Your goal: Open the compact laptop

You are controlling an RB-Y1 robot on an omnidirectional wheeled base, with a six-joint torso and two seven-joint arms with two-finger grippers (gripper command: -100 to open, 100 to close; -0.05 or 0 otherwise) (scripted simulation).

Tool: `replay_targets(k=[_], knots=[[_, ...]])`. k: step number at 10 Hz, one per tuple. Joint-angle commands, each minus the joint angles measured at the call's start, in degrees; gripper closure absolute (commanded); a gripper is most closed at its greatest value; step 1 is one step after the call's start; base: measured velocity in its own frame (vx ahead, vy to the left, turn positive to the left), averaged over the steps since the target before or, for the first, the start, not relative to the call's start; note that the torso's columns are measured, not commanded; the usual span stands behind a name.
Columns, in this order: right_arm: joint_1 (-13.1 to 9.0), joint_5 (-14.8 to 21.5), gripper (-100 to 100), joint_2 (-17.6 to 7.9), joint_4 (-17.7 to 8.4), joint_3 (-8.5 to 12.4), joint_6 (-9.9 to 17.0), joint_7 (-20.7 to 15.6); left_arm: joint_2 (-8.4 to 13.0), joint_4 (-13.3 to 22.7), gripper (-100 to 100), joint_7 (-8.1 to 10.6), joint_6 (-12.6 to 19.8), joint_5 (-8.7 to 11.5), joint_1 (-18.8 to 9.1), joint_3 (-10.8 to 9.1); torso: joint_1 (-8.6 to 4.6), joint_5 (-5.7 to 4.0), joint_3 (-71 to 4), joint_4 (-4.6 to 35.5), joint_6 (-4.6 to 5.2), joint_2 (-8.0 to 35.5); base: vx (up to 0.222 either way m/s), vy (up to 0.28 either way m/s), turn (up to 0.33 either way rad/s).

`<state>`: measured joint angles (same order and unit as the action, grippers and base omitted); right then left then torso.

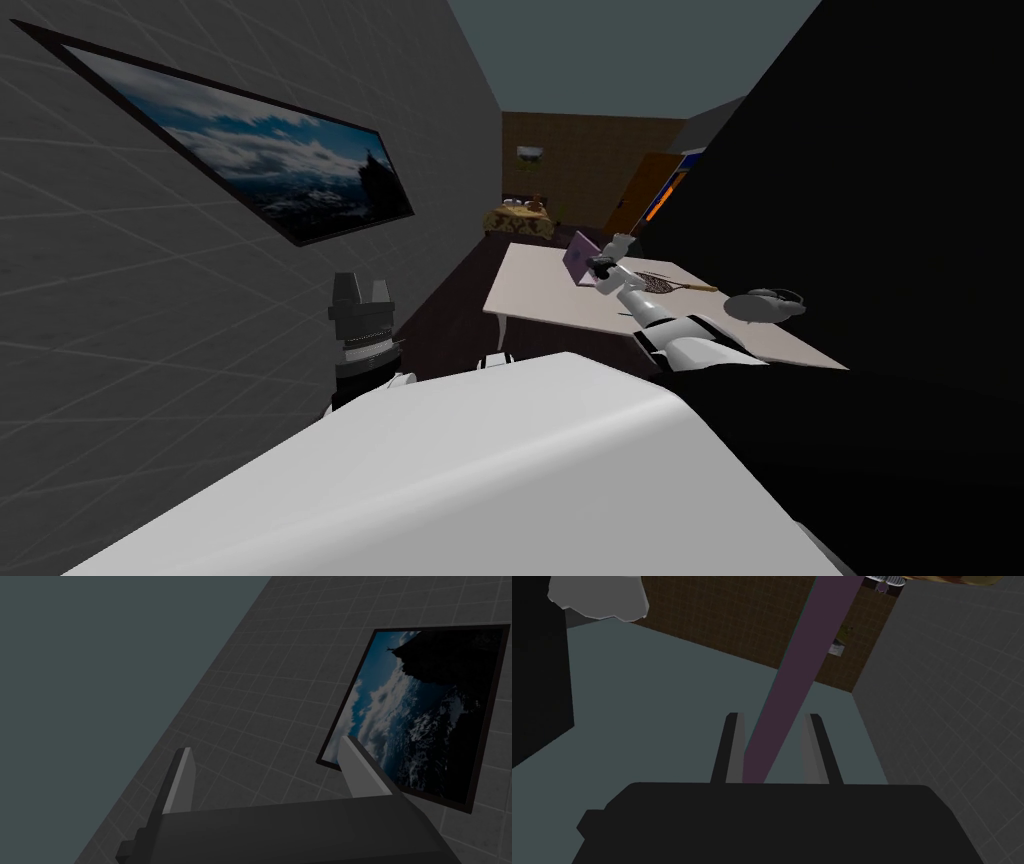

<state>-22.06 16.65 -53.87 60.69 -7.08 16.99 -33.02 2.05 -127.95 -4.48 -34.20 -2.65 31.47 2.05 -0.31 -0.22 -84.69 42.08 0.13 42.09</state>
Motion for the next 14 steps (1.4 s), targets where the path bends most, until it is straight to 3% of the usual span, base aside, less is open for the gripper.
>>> replay_targets(k=[1,6,8,11,14], knots=[[1.8,-3.7,100,0.0,-0.6,0.9,-1.9,2.8,0.0,0.0,0,0.0,0.0,0.0,0.0,0.0,-0.09,-0.08,0.0,0.0,0.03,0.0,-0.006,-0.079,0.021],[4.3,-10.1,100,0.2,-2.3,2.8,-6.0,7.8,0.0,0.0,0,0.0,0.0,0.0,0.0,0.0,-0.53,-0.32,-0.2,-0.2,0.2,-0.3,-0.005,-0.061,0.012],[3.6,-9.9,100,-0.2,-1.6,3.0,-6.0,7.6,0.0,0.0,0,0.0,0.0,0.0,0.0,0.0,-0.32,-0.34,-0.1,-0.3,0.13,-0.2,-0.003,-0.038,-0.012],[6.3,-12.7,100,2.1,-3.4,5.0,-10.0,11.7,0.0,0.0,0,0.0,0.0,0.0,0.0,0.0,-0.07,-0.3,-0.1,-0.3,-0.25,-0.2,0.0,-0.085,0.031],[6.3,-12.7,100,2.1,-3.4,5.0,-10.0,11.7,0.0,0.0,0,0.0,0.0,0.0,0.0,0.0,0.15,-0.29,-0.2,-0.4,-0.3,-0.3,-0.006,-0.023,-0.004]])
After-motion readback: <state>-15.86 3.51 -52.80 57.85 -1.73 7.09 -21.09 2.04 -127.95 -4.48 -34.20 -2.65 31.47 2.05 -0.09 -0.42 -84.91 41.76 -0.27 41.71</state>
